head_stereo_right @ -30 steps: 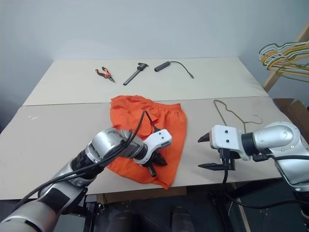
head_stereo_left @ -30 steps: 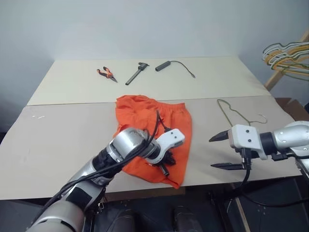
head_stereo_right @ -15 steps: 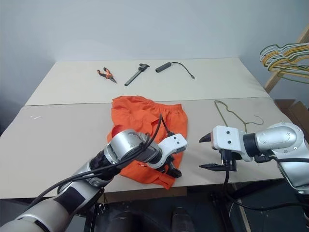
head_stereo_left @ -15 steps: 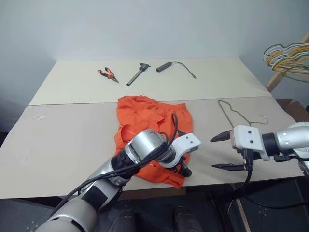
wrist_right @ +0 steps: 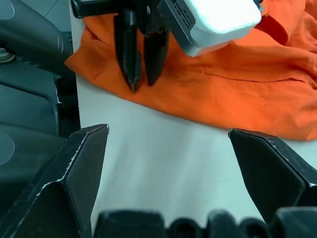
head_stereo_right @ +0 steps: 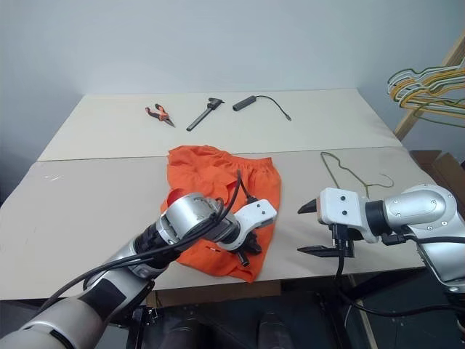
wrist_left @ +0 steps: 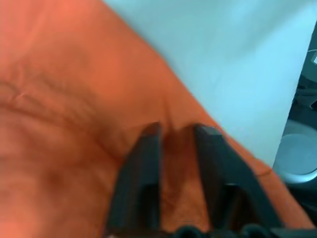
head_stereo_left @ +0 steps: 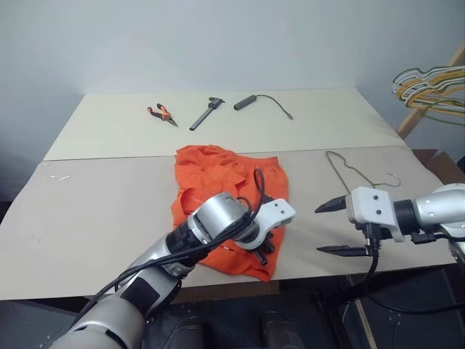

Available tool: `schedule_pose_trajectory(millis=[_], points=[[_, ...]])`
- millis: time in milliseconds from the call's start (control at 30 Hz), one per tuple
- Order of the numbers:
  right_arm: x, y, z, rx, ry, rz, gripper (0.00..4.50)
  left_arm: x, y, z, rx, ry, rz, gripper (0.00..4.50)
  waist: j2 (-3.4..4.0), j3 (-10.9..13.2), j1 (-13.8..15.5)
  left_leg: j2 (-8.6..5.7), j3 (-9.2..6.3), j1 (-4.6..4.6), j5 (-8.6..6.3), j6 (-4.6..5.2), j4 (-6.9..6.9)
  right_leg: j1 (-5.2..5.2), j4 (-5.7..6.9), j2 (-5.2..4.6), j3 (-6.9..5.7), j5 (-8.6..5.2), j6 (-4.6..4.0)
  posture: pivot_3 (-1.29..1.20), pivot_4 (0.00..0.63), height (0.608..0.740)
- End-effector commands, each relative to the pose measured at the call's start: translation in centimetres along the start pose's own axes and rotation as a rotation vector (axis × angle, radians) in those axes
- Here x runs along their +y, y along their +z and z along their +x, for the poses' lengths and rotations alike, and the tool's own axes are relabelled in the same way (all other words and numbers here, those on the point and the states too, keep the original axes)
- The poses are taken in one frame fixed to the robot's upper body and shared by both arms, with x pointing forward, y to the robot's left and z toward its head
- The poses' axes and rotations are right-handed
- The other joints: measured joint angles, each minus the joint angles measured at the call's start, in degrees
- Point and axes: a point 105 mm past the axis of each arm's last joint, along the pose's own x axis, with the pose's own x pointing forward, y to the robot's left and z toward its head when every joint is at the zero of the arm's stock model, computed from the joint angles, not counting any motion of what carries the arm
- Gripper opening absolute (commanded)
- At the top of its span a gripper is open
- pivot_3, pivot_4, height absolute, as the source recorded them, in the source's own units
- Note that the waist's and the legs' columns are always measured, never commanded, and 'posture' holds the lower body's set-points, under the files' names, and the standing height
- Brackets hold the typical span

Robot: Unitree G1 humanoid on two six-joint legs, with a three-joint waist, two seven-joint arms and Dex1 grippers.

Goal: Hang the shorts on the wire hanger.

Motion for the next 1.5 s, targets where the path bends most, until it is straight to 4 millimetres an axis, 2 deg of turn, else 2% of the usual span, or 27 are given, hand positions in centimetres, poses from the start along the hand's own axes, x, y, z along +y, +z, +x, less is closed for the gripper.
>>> schedule_pose_trajectory(millis=[33, 267, 433, 667, 900, 967, 1000, 1100, 1167, 1233, 1333, 1500], points=[[-0.6, 0.8, -0.5, -0.013, -0.025, -0.027, 4.50, 0.0, -1.1, 0.0, 0.056, -0.022, -0.013, 0.03, 0.00, 0.0, 0.0, 0.00, 0.00, 0.00, 0.00, 0.00, 0.00, 0.00, 0.00, 0.00, 0.00, 0.00, 0.00, -0.11, 0.087, 0.740], [-0.7, 0.7, -0.4, -0.013, -0.030, -0.024, 4.50, 0.7, -2.0, -0.5, 0.071, -0.028, -0.018, 0.03, 0.00, 0.0, 0.0, 0.01, 0.00, 0.01, 0.00, 0.00, 0.00, 0.00, 0.01, 0.01, 0.00, 0.00, 0.00, -0.11, 0.086, 0.740], [-0.8, 0.6, -0.4, -0.010, -0.034, -0.021, 4.50, 1.5, -2.6, -1.3, 0.046, -0.012, 0.049, 0.03, 0.01, 0.0, -0.1, 0.01, 0.01, 0.02, 0.00, 0.00, -0.01, -0.01, 0.02, 0.01, 0.01, 0.00, 0.00, -0.11, 0.086, 0.740], [-0.4, 0.5, -0.7, -0.006, -0.036, -0.008, 4.50, 4.6, -7.2, -4.2, 0.107, 0.042, 0.122, 0.03, 0.03, 0.0, -0.6, 0.06, 0.05, 0.08, 0.00, 0.00, -0.04, -0.03, 0.06, 0.05, 0.06, -0.01, -0.04, -0.12, 0.092, 0.740], [0.0, 0.5, -1.0, -0.003, -0.028, 0.004, 4.50, 6.2, -8.8, -7.3, 0.079, 0.050, 0.153, 0.03, 0.03, 0.0, -0.5, 0.07, 0.16, 0.05, 0.00, 0.00, -0.03, -0.05, 0.06, 0.04, 0.04, -0.02, -0.03, -0.12, 0.103, 0.740], [0.1, 0.5, -1.0, -0.002, -0.025, 0.005, 4.50, 6.9, -9.9, -8.0, 0.100, 0.082, 0.170, 0.41, 0.02, 0.0, -0.4, 0.07, 0.19, 0.04, 0.00, 0.00, -0.02, -0.05, 0.06, 0.04, 0.04, -0.02, -0.02, -0.12, 0.104, 0.740], [0.1, 0.5, -1.0, -0.002, -0.024, 0.006, 4.50, 7.2, -10.0, -8.3, 0.097, 0.096, 0.175, 0.41, 0.01, 0.0, -0.4, 0.07, 0.22, 0.03, 0.00, 0.00, -0.02, -0.06, 0.06, 0.04, 0.04, -0.02, -0.03, -0.12, 0.105, 0.740], [0.1, 0.5, -1.1, -0.004, -0.023, 0.008, 4.50, 6.9, -8.2, -9.6, -0.009, 0.038, 0.129, 0.41, -0.01, 0.0, 0.0, 0.07, 0.26, 0.03, 0.00, 0.00, -0.02, -0.06, 0.06, 0.04, 0.04, -0.02, -0.03, -0.12, 0.106, 0.740], [0.1, 0.5, -1.1, -0.009, -0.014, 0.009, 4.50, 5.1, -6.1, -10.4, -0.101, -0.088, 0.119, 0.41, -0.07, 0.1, 0.3, 0.07, 0.34, -0.06, 0.00, 0.00, 0.03, -0.10, 0.06, 0.04, -0.01, -0.02, -0.02, -0.12, 0.108, 0.740], [0.1, 0.5, -1.1, -0.010, -0.010, 0.009, 4.50, 4.1, -5.3, -10.6, -0.124, -0.157, 0.104, 0.41, -0.09, 0.1, 0.8, 0.07, 0.35, -0.13, 0.00, 0.00, 0.09, -0.10, 0.04, 0.01, -0.10, -0.03, 0.00, -0.12, 0.109, 0.740], [0.1, 0.5, -1.1, -0.009, -0.007, 0.007, 4.50, 2.9, -4.8, -9.3, -0.103, -0.177, 0.130, 0.98, -0.09, 0.1, 0.8, 0.05, 0.36, -0.16, -0.04, 0.07, 0.09, -0.10, -0.02, -0.01, -0.07, -0.06, 0.04, -0.12, 0.113, 0.740], [0.3, 0.4, -0.9, -0.007, 0.006, 0.011, 4.50, 1.4, -3.4, -7.0, -0.079, -0.204, 0.143, 2.58, -0.13, 0.1, 0.7, 0.05, 0.32, -0.15, -0.06, 0.10, 0.06, -0.10, -0.01, 0.03, -0.05, -0.09, 0.03, -0.11, 0.118, 0.740]])
